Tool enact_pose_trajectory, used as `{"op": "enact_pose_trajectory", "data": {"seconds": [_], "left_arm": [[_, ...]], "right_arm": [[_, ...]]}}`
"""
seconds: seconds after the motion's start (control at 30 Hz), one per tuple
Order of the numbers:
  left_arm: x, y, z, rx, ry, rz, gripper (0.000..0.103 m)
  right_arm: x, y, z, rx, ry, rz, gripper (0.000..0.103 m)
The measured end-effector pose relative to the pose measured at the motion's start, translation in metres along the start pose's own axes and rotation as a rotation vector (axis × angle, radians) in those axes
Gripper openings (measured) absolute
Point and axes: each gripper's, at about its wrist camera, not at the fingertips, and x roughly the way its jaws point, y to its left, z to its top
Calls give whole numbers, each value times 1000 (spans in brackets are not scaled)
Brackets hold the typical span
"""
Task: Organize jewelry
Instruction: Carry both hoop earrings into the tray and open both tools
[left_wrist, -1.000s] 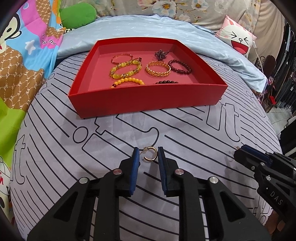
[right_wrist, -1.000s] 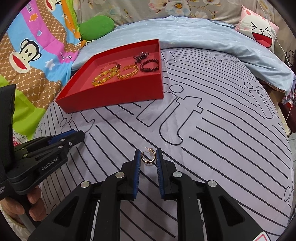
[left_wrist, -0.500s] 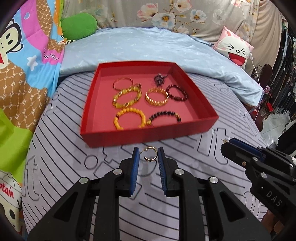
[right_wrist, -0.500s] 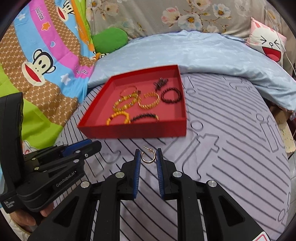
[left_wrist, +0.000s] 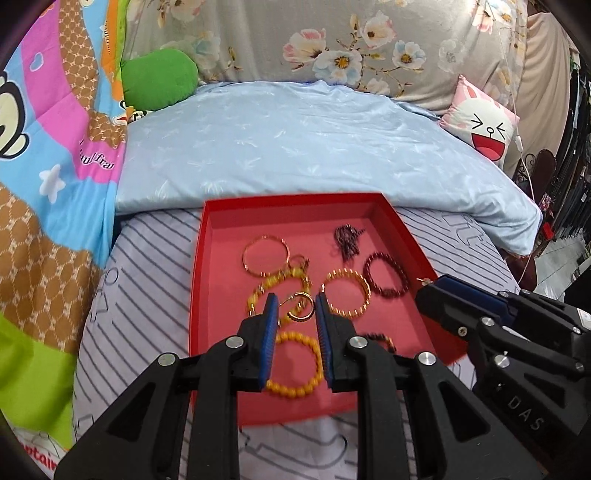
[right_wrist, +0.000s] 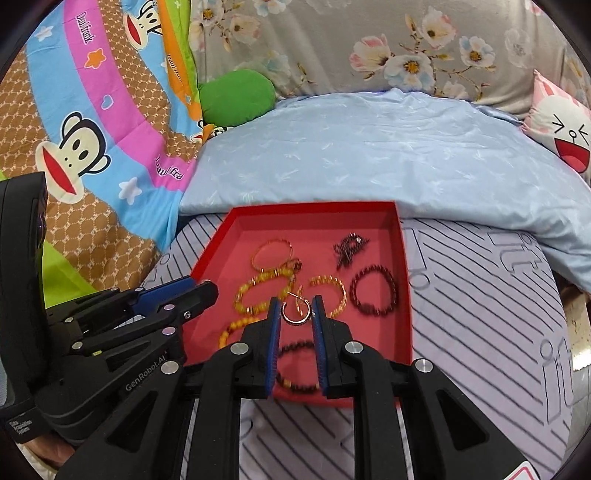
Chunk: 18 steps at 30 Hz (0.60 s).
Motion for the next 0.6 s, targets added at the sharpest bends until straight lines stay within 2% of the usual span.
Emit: {"op": "enact_pose_trajectory", "data": {"seconds": [0.3, 0.6], "left_arm": [[58, 14, 36, -3, 48, 6, 20], [96, 24, 49, -14, 98, 22, 20]], "right_arm": [[66, -11, 40, 12, 57, -7, 16], [109, -14, 51, 5, 107, -26, 16]]}}
